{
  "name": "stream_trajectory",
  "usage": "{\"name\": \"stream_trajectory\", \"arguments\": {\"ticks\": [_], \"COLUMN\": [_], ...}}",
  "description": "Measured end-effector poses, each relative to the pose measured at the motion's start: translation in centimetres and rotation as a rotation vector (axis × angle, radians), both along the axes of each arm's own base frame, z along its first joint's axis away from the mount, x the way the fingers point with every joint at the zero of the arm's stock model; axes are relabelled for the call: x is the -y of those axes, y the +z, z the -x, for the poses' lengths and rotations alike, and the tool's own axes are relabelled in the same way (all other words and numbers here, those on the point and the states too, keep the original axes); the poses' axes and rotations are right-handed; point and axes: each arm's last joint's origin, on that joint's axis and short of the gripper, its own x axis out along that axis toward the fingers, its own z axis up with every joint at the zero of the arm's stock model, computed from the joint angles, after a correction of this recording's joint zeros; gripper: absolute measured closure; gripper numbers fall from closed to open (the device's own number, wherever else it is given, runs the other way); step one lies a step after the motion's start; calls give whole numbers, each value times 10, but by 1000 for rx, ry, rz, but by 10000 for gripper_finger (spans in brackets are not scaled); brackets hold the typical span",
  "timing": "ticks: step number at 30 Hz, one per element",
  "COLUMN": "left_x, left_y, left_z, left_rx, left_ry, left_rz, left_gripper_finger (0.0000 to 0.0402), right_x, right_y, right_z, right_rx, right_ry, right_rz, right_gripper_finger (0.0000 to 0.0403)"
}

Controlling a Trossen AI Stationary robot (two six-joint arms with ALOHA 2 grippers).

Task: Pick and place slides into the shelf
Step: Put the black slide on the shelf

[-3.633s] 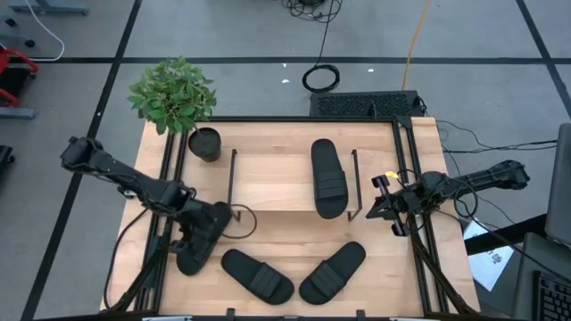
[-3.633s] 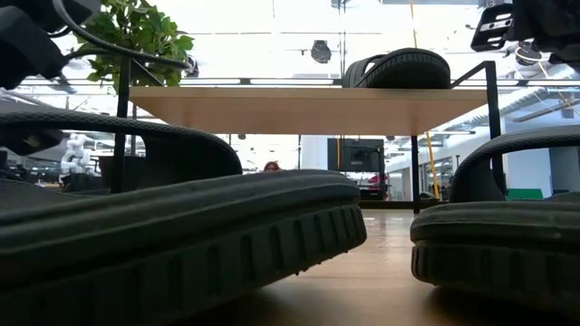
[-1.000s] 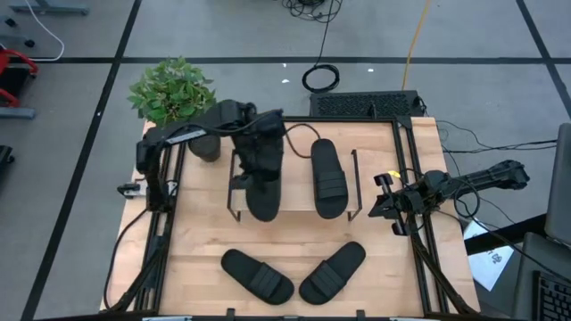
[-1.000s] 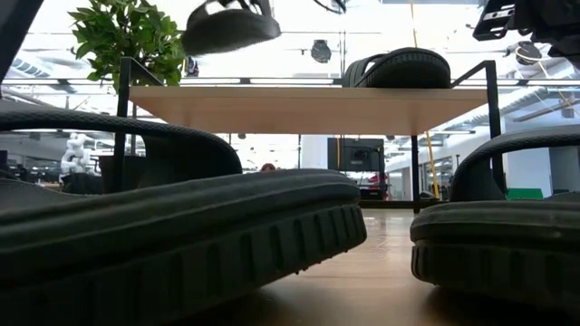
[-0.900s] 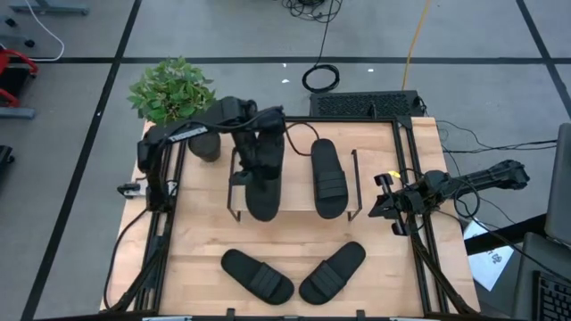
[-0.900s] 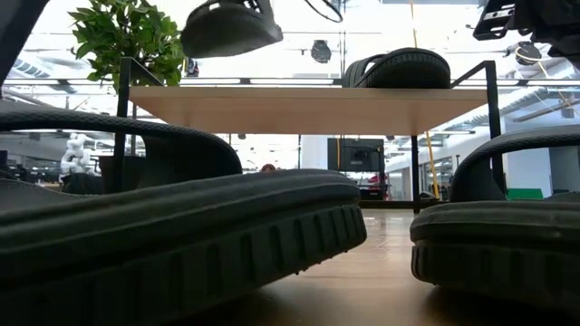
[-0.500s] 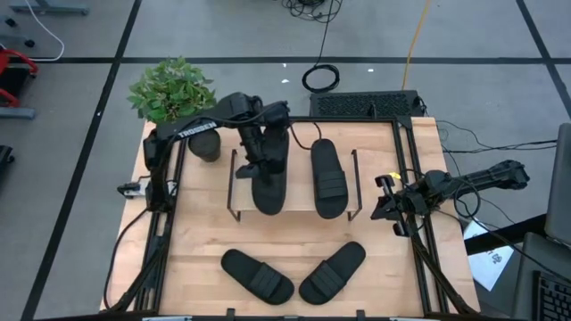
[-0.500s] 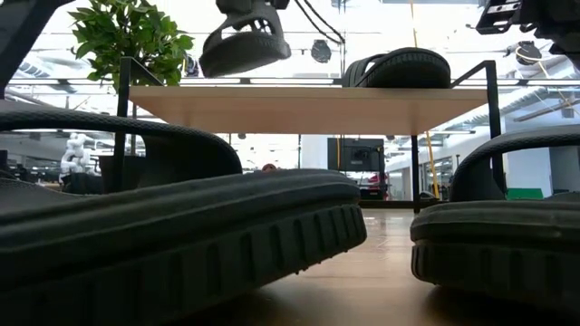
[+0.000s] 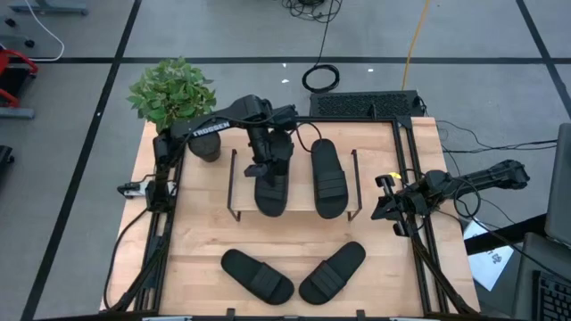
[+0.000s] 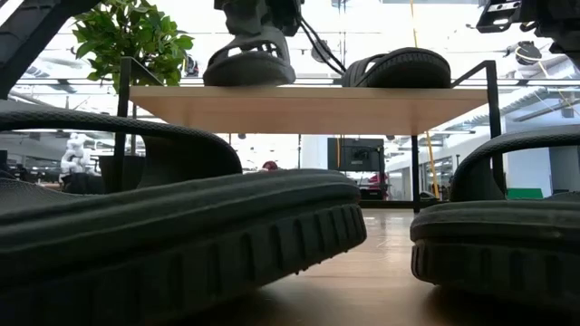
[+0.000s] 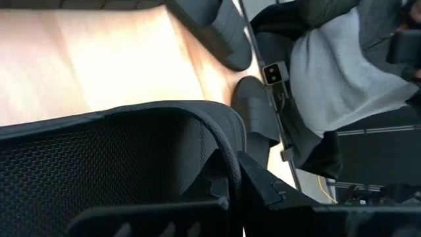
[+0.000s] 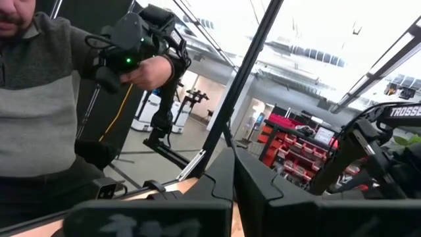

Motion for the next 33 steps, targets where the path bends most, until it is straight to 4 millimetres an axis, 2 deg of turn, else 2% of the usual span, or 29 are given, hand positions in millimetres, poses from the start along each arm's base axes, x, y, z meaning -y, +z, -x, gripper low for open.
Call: {"name": "stream_trajectory", "arguments": {"ticks": [12, 19, 33], "left_x": [-2, -4, -5], "left_y": [-14, -14, -16], "left_z": [-9, -12, -14], "left_rx": [-21, 11, -8], "left_ry": [3, 2, 6], "left_rz": [69, 48, -141], "left_gripper_finger": [399, 398, 389], "right_x": [0, 0, 0], "right_y": [0, 0, 0], "right_z": [0, 0, 0], "right_rx": [-2, -2, -6], "right_ry": [1, 1, 4], "right_rz": [-2, -3, -10], "right_gripper_finger": [403, 403, 403]}}
